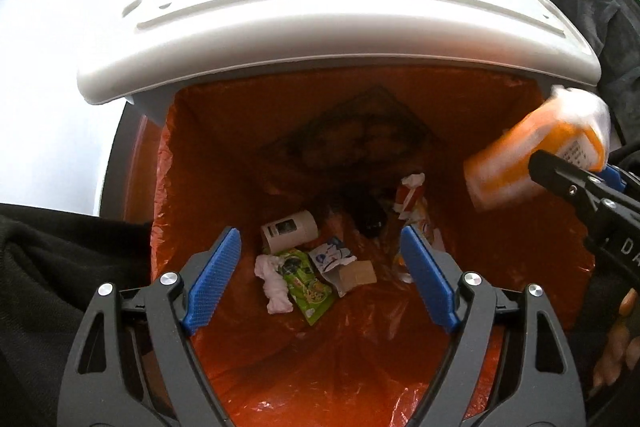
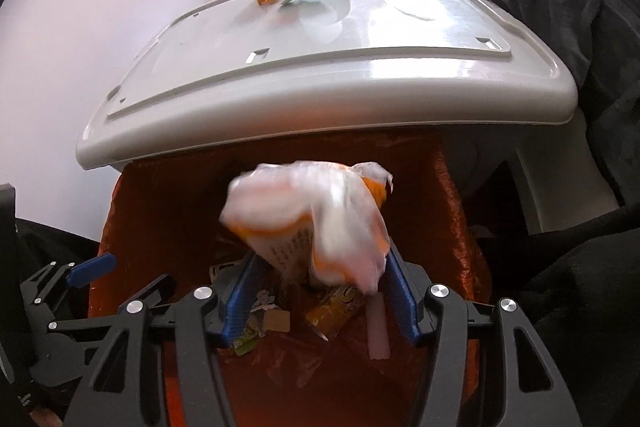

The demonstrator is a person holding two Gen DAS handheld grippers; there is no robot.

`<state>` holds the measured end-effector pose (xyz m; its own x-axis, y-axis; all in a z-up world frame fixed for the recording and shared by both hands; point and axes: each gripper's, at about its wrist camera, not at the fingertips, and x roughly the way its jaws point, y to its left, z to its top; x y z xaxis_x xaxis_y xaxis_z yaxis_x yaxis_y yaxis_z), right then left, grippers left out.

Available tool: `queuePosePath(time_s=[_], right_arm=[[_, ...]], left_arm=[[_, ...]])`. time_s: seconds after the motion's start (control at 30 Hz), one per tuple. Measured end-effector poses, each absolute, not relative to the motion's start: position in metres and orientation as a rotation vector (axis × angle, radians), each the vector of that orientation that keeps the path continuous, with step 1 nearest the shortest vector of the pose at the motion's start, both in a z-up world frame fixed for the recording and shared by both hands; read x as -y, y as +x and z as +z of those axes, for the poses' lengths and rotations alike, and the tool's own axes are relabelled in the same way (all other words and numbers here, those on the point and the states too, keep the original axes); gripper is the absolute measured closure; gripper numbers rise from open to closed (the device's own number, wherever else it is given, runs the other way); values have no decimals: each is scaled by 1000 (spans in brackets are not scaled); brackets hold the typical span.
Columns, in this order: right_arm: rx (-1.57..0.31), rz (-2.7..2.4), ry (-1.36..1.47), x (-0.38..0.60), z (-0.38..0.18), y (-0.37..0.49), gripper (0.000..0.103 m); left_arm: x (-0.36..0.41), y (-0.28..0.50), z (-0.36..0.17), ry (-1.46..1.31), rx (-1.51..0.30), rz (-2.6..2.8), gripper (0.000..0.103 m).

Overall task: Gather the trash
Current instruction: 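Carry both tools over the bin and open both to drop items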

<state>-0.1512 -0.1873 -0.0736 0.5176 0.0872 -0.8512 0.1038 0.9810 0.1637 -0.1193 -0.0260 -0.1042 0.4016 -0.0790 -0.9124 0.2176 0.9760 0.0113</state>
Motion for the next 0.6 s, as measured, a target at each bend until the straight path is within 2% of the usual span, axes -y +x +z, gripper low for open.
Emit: queuePosePath(time_s=[0.17,0.43,0.6], right_arm=[[-1016,-11,204,186,-70,-152,33],[-1000,-19,217,190,-65,-152,33],[-979,10,234,193,-52,-145,33]], left_arm=[[25,-118,-103,132,-1142,-183,23],[25,-119,-100,124,-1126,-180,23],[21,-115,-69,115,-1030,-179,23]])
